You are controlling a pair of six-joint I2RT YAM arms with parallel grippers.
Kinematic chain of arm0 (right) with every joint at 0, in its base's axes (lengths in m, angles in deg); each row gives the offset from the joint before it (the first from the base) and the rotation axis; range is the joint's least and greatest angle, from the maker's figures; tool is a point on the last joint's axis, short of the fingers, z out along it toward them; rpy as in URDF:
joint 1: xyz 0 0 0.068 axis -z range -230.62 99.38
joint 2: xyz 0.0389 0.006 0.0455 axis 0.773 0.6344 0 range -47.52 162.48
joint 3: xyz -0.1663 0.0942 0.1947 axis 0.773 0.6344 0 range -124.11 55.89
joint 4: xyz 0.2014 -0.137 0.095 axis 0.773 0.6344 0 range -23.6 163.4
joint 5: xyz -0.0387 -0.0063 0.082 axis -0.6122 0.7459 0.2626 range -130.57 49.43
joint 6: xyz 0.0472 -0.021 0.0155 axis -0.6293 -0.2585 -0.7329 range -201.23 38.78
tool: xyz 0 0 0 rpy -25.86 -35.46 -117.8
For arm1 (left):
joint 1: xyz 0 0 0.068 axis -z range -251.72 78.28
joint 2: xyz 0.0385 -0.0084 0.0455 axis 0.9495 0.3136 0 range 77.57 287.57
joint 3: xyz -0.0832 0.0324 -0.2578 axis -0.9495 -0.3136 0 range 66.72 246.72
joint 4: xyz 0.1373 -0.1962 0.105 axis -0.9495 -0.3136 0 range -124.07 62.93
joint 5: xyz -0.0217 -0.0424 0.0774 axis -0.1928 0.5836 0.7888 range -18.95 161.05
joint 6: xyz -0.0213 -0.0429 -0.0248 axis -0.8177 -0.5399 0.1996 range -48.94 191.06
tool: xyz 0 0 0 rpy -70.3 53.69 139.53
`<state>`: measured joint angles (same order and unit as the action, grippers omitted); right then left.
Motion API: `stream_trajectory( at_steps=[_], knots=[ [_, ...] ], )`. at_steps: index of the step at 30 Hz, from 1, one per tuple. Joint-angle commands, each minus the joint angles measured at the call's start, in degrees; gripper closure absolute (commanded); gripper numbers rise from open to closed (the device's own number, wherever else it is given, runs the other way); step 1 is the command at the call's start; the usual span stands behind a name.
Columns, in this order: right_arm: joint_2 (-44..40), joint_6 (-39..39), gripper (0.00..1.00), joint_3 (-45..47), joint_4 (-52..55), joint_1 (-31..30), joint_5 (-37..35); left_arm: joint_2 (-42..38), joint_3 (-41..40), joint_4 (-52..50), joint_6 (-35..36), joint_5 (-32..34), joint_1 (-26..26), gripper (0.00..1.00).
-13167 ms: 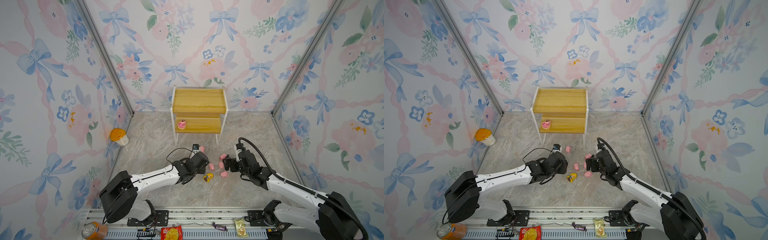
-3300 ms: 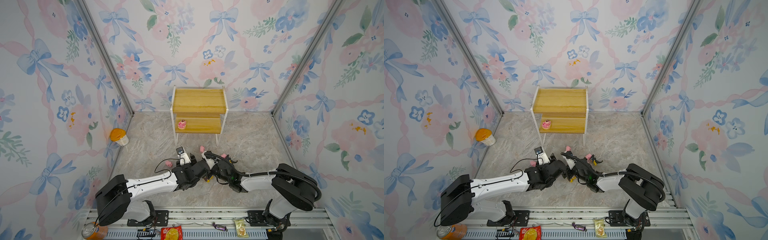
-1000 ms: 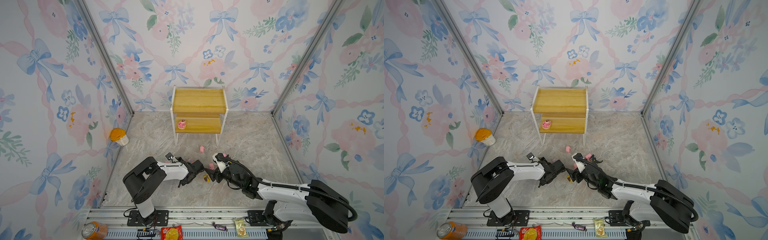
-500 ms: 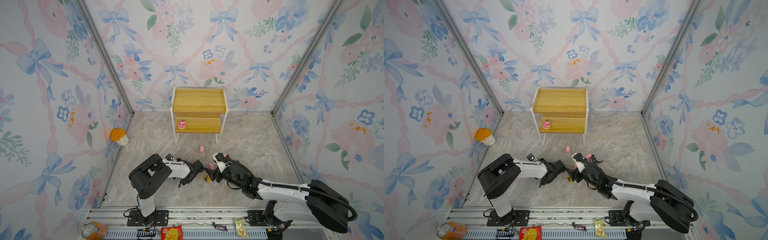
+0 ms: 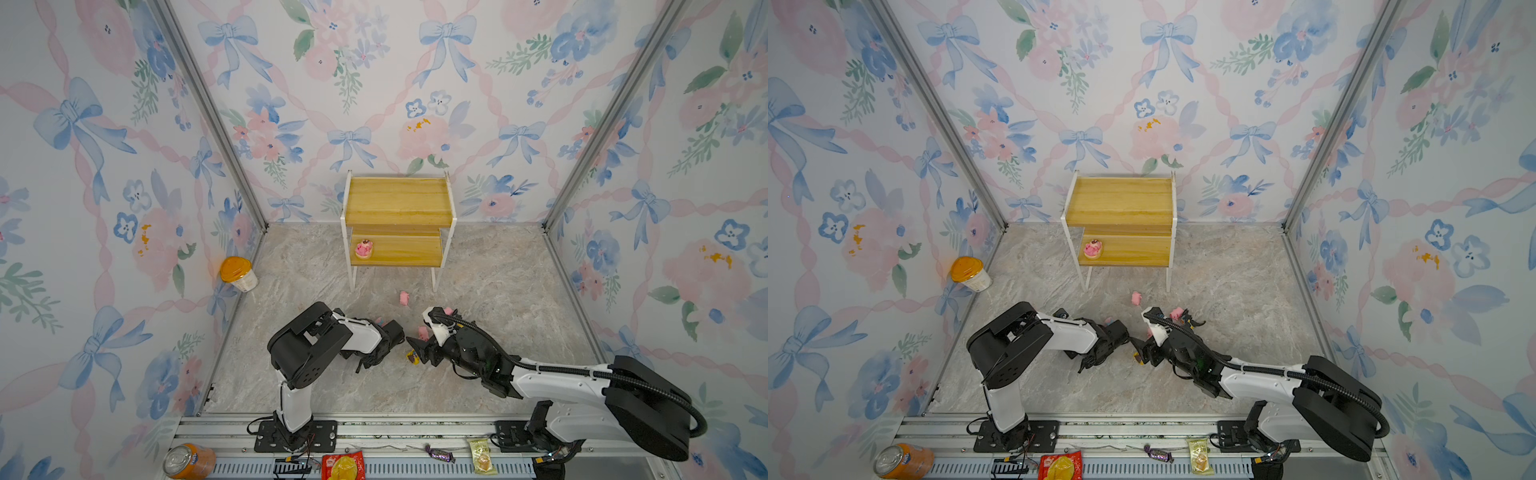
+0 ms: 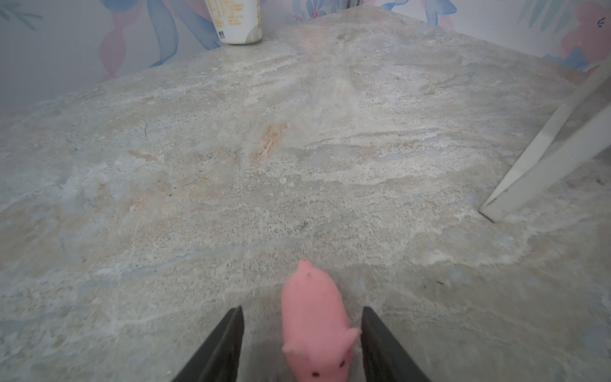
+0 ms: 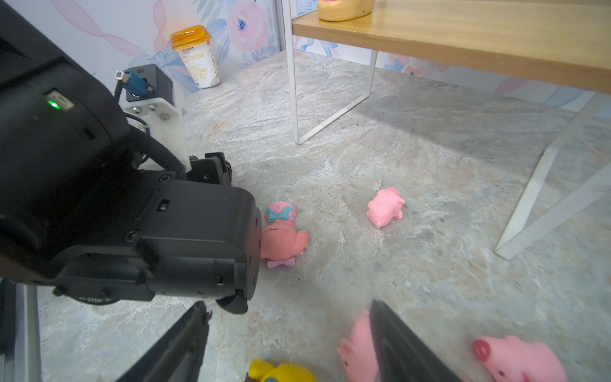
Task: Organize plastic toys on shelves
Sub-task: Pick up the plastic toy from the middle-left of the table.
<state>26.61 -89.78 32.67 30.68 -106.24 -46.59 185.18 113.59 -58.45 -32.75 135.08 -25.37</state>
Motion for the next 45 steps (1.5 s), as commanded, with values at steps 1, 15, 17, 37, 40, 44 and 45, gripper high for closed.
stream_trajectory(
  at_steps=[1, 15, 17, 37, 40, 44, 45],
  knots=[
    [0.86, -0.03, 0.21, -0.16, -1.44, -0.64, 0.65, 1.63, 1.58, -0.77, -0.58, -0.04, -0.47, 0.43],
    [1.39, 0.03, 0.22, -0.07, -2.24, -0.88, 1.54, 3.56, 3.09, 0.17, 1.52, -0.08, -1.0, 0.47],
    [1.46, 0.06, 0.22, -0.07, -2.33, -0.84, 1.63, 3.74, 3.09, 0.42, 1.68, -0.12, -1.17, 0.47],
    [2.31, 0.39, 0.23, -0.17, -2.81, -1.14, 2.08, 3.98, 2.61, 5.27, 8.79, 1.01, -2.31, 0.76],
    [1.42, 0.38, 0.23, 0.32, -3.06, -1.11, 1.92, 3.3, 2.44, 5.18, 9.68, 1.27, -2.31, 0.77],
    [0.68, -0.04, 0.23, 0.62, -3.29, -1.07, 1.71, 1.09, 1.24, 5.18, 10.83, 1.67, -2.31, 0.77],
    [0.58, -0.09, 0.22, 0.64, -3.53, -1.07, 1.76, 0.45, 0.95, 5.18, 11.44, 1.78, -2.32, 0.77]
  ],
)
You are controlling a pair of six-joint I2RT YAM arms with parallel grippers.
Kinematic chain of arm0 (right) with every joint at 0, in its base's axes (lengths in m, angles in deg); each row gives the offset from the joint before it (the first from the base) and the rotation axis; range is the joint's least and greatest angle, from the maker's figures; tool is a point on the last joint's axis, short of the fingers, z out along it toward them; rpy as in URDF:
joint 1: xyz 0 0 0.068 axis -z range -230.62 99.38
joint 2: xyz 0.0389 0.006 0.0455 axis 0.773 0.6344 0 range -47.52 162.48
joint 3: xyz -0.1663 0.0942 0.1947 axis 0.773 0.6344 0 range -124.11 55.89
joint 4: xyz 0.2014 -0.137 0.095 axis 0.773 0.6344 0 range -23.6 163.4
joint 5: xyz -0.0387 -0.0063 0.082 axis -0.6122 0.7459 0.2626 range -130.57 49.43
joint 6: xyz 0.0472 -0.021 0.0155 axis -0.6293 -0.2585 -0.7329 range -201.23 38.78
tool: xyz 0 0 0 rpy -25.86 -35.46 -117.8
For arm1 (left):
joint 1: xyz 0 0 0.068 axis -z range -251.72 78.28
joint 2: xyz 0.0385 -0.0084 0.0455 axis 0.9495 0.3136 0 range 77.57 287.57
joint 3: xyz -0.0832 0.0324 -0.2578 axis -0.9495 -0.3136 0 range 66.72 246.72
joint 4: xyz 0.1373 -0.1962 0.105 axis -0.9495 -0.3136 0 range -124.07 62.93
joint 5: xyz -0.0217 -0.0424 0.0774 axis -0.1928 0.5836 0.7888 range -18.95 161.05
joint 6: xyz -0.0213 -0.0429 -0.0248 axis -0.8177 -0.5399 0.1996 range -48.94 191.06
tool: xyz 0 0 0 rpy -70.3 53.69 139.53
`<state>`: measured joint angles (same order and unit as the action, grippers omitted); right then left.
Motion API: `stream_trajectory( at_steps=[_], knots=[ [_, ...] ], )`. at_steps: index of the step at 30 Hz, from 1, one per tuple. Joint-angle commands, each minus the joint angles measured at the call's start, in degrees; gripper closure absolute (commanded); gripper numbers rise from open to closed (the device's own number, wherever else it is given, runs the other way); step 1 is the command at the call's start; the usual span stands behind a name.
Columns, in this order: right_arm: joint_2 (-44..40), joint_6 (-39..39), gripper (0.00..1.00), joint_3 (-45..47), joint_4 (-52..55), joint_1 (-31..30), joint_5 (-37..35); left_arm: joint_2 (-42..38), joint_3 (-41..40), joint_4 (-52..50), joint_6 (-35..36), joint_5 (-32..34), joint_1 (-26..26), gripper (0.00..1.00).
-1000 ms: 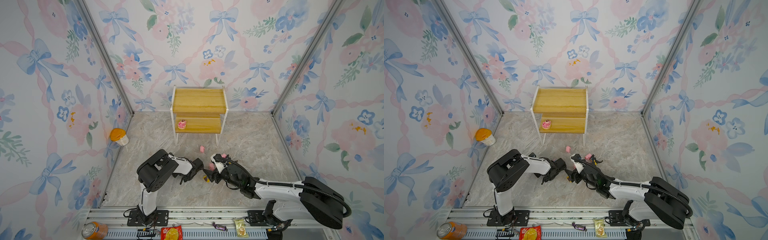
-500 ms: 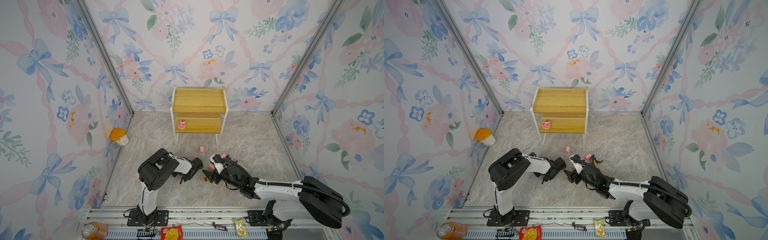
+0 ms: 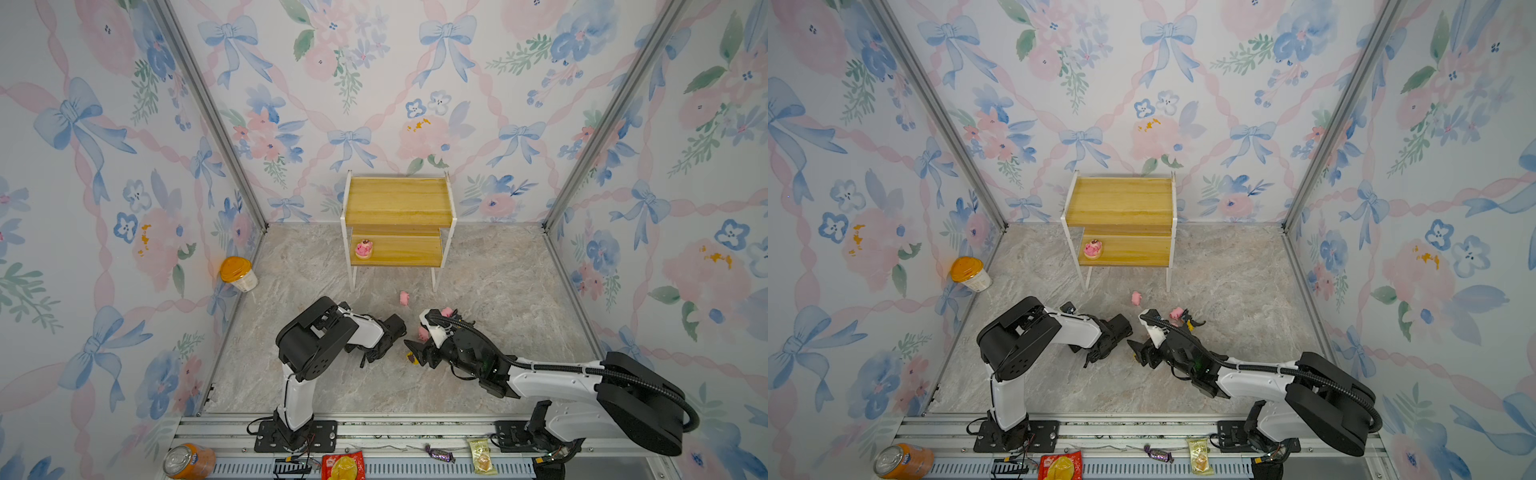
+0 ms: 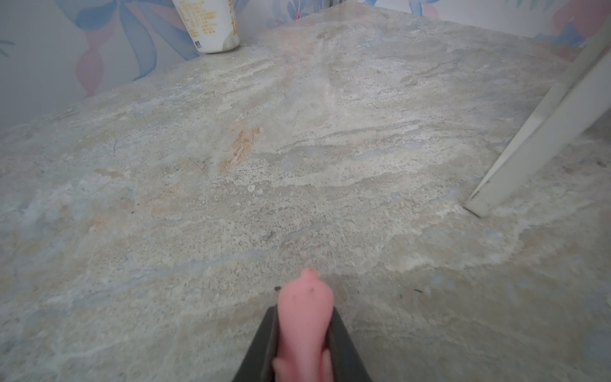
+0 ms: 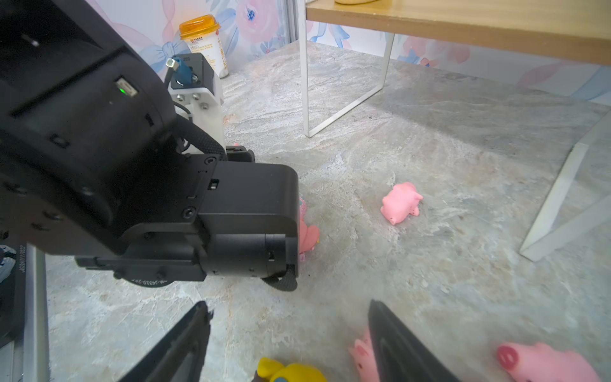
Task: Organize plastic toys on shelves
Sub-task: Pick up the plastic toy from the middle-left of the table.
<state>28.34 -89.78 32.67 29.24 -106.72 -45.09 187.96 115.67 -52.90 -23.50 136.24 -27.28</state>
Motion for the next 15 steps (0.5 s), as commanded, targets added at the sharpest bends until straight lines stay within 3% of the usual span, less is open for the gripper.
stream_trajectory(
  at_steps=[1, 5, 15],
  knots=[
    [-1.28, -0.21, 0.23, 0.64, -2.19, -0.58, 0.29, -3.02, -1.5, -0.41, 2.81, 0.64, -0.41, 0.78],
    [-2.06, -0.98, 0.23, 1.11, -2.55, 0.34, 0.38, -5.79, -2.8, -0.28, 5.05, 0.17, -0.32, 0.78],
    [-3.87, -4.33, 0.23, 1.95, -2.31, 5.14, 2.08, -11.24, -4.78, 6.93, 21.06, -4.56, 1.91, 0.8]
  ],
)
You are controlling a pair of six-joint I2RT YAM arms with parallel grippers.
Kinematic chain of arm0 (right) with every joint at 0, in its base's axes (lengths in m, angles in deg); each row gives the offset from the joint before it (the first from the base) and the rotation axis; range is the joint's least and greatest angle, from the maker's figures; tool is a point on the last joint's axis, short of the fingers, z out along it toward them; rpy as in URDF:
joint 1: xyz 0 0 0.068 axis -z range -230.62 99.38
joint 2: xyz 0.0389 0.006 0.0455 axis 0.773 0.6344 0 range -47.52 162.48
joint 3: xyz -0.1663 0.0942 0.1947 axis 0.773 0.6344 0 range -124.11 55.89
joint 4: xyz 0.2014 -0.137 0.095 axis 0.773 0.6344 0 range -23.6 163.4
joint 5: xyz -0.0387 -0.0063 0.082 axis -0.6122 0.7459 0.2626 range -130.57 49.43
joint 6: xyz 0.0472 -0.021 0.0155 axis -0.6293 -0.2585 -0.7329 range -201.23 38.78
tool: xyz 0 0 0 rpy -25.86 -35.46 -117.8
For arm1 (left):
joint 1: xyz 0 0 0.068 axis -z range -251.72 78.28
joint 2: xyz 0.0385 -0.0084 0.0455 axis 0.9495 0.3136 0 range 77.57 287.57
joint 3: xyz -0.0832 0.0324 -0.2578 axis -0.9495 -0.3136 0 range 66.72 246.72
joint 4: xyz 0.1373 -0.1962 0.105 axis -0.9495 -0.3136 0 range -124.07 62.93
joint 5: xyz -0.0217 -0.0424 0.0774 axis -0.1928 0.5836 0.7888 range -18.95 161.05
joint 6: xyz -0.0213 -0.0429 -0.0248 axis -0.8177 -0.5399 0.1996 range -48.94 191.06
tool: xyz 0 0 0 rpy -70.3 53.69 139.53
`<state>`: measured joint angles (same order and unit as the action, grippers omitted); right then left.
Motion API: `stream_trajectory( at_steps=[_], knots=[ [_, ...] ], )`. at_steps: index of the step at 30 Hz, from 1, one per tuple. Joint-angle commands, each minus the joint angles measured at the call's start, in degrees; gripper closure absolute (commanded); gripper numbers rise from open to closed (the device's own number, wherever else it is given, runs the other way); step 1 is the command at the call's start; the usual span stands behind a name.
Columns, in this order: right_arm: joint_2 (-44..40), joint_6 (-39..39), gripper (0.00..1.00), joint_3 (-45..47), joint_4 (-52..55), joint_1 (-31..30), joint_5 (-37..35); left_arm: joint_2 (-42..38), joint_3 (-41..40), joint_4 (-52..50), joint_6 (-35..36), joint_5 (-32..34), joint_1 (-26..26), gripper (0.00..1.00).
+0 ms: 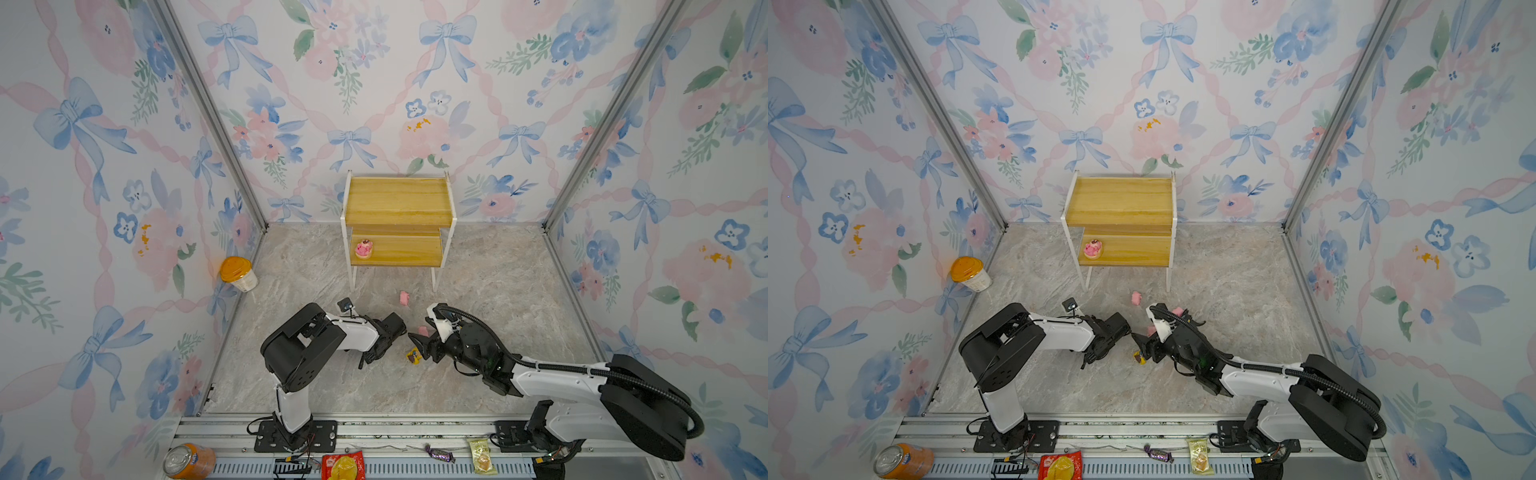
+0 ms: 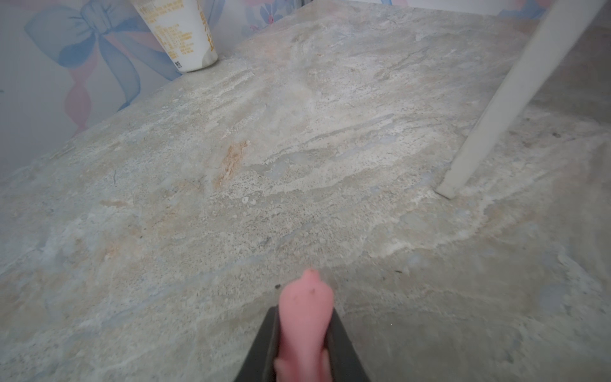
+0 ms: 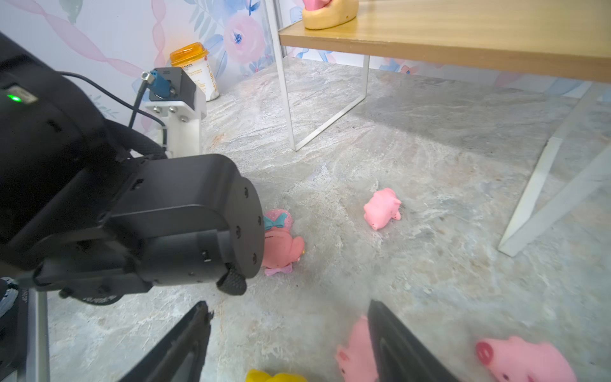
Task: Organize plastic toys on shelves
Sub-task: Pick up the plastic toy from the middle-left of the table.
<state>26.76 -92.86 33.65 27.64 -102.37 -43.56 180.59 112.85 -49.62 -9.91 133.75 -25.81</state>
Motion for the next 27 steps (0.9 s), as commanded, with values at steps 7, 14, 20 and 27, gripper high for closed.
stream_trajectory(
  at_steps=[7, 14, 20, 27],
  knots=[
    [-3.85, -1.47, 0.23, 0.97, 1.14, 2.17, -0.23, -12.82, -5.0, 9.72, 15.01, -5.94, 1.43, 0.79],
    [-3.84, -1.44, 0.23, 0.52, 2.59, 3.2, -0.25, -19.02, -5.12, 12.13, 20.87, -8.31, 2.58, 0.8],
    [-5.26, -2.69, 0.23, 1.25, 2.81, 5.08, 0.06, -25.36, -5.06, 13.44, 26.25, -9.97, 3.62, 0.81],
    [-8.26, -4.65, 0.23, 2.34, 4.0, 7.05, -1.14, -28.69, -5.13, 17.67, 36.41, -14.93, 6.51, 0.8]
  ],
)
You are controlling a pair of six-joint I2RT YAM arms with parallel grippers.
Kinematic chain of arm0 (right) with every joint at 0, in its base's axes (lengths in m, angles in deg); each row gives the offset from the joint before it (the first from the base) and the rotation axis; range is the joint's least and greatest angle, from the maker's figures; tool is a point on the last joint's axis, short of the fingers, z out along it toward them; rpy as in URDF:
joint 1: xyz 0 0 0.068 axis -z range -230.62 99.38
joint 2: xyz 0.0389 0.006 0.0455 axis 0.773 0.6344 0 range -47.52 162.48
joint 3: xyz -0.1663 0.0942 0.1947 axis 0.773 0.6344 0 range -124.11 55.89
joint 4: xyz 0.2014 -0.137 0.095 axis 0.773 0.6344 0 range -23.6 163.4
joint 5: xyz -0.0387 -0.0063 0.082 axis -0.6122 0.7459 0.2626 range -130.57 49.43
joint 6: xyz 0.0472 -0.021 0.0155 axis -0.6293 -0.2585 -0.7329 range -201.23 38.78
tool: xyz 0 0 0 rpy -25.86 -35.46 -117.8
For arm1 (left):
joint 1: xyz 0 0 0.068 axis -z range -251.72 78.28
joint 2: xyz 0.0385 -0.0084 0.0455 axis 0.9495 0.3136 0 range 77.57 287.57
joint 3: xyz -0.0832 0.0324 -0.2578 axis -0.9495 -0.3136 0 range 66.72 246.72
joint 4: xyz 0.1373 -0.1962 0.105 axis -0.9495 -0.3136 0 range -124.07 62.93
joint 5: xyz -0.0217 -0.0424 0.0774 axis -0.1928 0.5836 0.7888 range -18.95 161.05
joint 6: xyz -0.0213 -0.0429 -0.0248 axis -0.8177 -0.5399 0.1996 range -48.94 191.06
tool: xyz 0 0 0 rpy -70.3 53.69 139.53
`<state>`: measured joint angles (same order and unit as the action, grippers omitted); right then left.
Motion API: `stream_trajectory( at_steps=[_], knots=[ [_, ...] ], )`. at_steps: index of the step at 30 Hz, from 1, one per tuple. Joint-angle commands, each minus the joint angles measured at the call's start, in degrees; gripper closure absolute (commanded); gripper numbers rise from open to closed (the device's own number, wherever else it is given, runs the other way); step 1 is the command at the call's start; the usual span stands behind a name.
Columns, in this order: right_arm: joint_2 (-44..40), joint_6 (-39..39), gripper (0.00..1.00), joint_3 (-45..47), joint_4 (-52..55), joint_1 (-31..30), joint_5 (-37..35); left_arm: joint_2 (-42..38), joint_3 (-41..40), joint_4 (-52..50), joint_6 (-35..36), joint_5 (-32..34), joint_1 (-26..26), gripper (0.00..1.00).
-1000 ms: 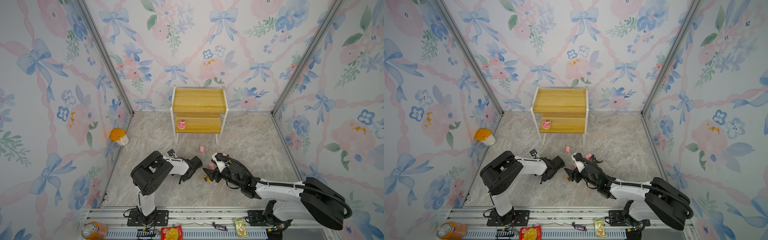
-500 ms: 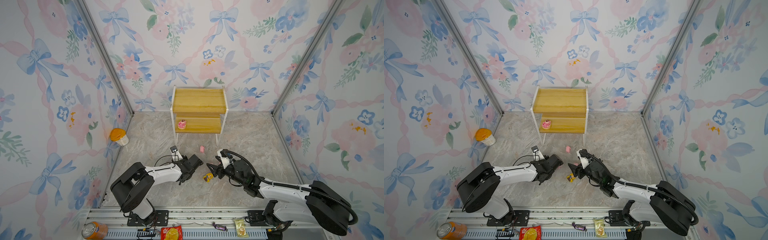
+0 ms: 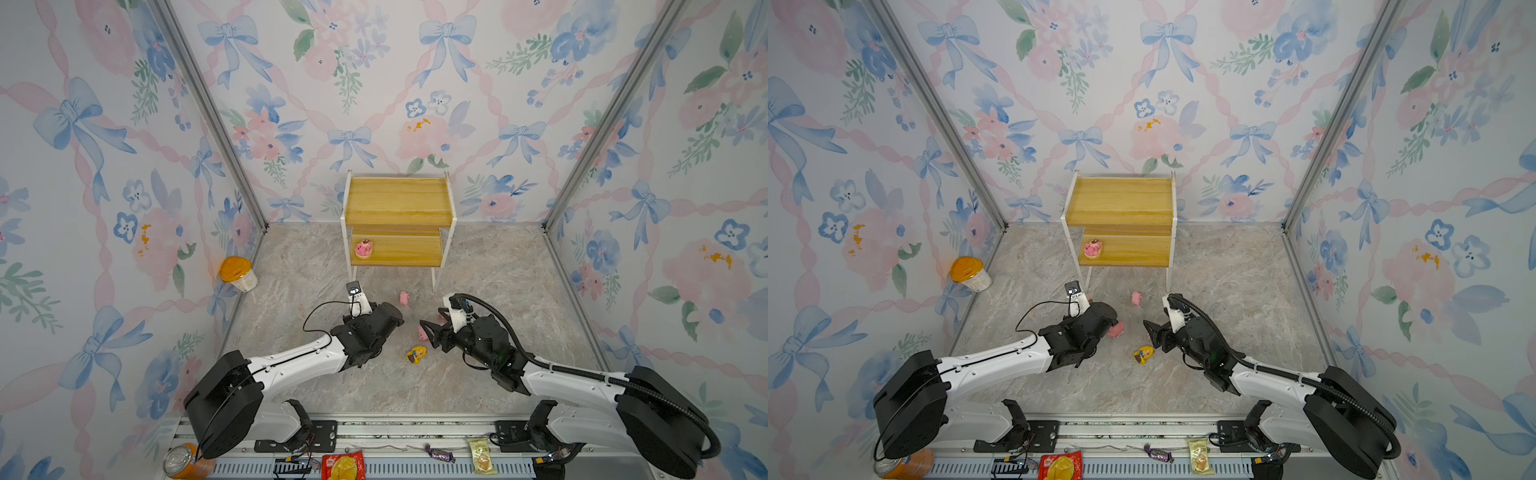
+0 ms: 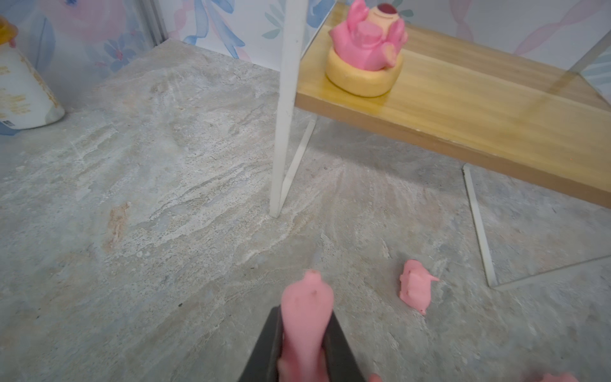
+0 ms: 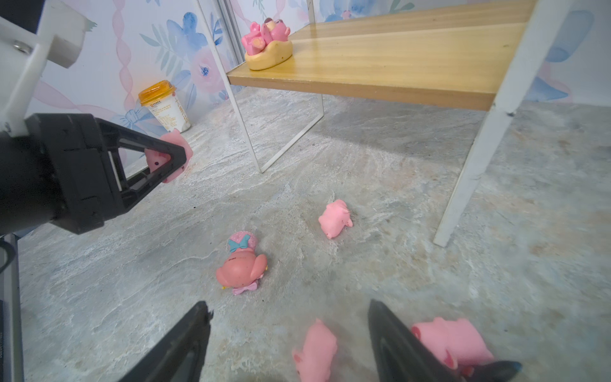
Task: Organize plastic toys on shelves
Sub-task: Pick up the plastic toy from the middle-left of the table, then place the plastic toy on the shelf.
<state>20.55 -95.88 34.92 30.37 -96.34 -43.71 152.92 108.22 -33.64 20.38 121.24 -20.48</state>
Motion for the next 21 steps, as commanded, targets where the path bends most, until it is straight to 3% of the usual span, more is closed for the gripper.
stream_trajectory(
  at_steps=[1, 7, 14, 21],
  knots=[
    [-2.54, -1.93, 0.22, 1.44, 1.08, 1.39, -1.29, -1.75, -0.96, 2.06, 6.81, -2.57, 1.74, 0.8],
    [-5.81, -2.47, 0.23, 2.64, 1.81, 2.63, -2.49, -7.47, -7.37, 11.32, 13.16, -9.99, 2.28, 0.79],
    [-9.07, -2.39, 0.22, 3.5, 3.23, 3.81, -3.13, -10.67, -7.91, 16.65, 21.79, -16.51, 2.2, 0.76],
    [-10.78, -1.17, 0.22, 3.44, 4.34, 3.81, -0.75, -11.54, -7.18, 18.79, 27.54, -23.55, -1.12, 0.76]
  ],
)
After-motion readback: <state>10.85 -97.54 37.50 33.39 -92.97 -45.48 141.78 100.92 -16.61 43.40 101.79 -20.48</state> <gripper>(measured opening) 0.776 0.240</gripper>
